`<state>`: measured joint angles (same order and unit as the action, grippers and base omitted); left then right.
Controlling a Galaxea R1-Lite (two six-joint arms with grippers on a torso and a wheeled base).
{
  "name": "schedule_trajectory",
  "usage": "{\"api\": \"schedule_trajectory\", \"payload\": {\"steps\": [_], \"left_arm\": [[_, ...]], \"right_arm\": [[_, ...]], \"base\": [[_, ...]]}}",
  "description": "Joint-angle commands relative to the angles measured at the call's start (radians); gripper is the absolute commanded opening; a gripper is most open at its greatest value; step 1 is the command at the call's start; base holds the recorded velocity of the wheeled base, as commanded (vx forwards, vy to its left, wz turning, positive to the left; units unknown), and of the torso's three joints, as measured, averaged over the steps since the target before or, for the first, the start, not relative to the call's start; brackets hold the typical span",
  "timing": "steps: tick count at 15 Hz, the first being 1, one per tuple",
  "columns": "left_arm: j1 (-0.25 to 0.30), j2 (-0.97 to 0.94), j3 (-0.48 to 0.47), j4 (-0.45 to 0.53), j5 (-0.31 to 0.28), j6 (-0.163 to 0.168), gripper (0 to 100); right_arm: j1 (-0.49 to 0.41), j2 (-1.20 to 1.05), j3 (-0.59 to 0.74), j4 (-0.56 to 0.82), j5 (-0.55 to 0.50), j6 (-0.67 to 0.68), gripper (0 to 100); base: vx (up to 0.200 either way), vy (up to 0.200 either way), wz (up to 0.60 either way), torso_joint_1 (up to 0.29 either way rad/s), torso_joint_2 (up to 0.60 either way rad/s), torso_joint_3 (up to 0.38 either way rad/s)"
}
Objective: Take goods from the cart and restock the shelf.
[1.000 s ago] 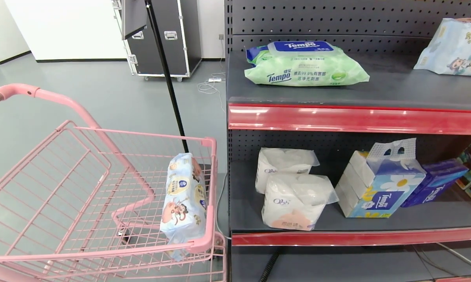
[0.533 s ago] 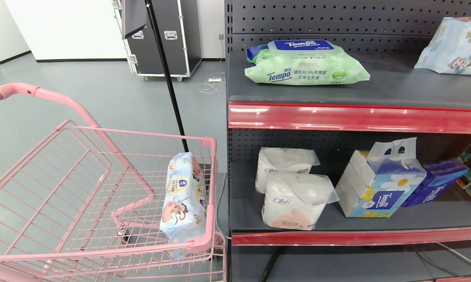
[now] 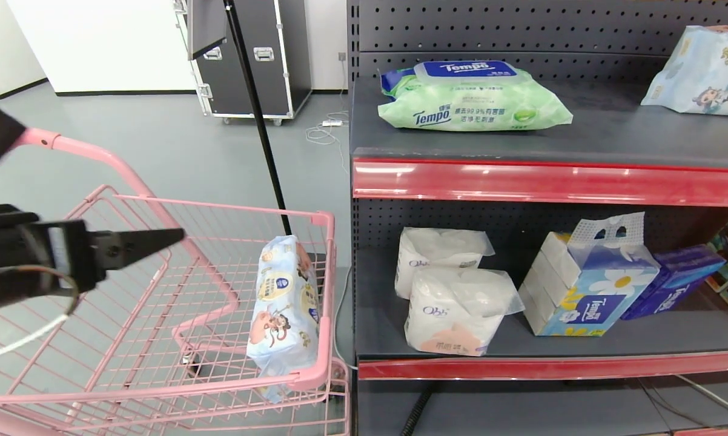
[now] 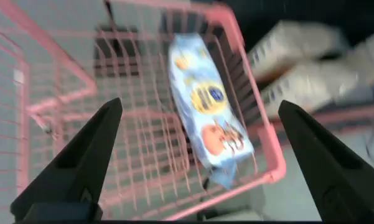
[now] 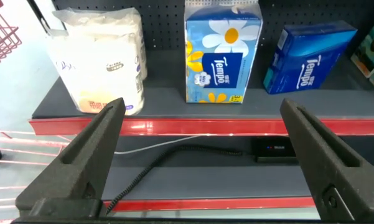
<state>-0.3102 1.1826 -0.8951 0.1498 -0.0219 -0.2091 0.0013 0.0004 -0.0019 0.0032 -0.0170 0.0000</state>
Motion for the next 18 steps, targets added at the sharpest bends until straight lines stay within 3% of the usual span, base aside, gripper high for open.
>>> {"api": "schedule_trajectory", "payload": {"steps": [1,5,9,17,18], "left_arm": [[-0.124,0.272,-0.104,0.132,0.005,-0.006,100],[-0.129,0.379,-0.136,0.169,0.056,0.001,100],[-0.187,0.425,-0.119,0.186,0.059,0.002,100],[-0.228,0.522,-0.125,0.159,0.076,-0.006,100],[-0.237,0.548,-0.130,0.136,0.091,-0.030,100]], "right_arm": [[0.000,0.000,-0.001,0.000,0.000,0.000,100],[0.000,0.000,-0.001,0.000,0.000,0.000,100],[0.000,0.000,-0.001,0.000,0.000,0.003,100],[0.000,0.000,-0.001,0.000,0.000,0.003,100],[0.000,0.000,-0.001,0.000,0.000,0.005,100]], "base": [[0.000,0.000,0.00,0.000,0.00,0.000],[0.000,0.000,0.00,0.000,0.00,0.000],[0.000,0.000,0.00,0.000,0.00,0.000],[0.000,0.000,0.00,0.000,0.00,0.000],[0.000,0.000,0.00,0.000,0.00,0.000]]}}
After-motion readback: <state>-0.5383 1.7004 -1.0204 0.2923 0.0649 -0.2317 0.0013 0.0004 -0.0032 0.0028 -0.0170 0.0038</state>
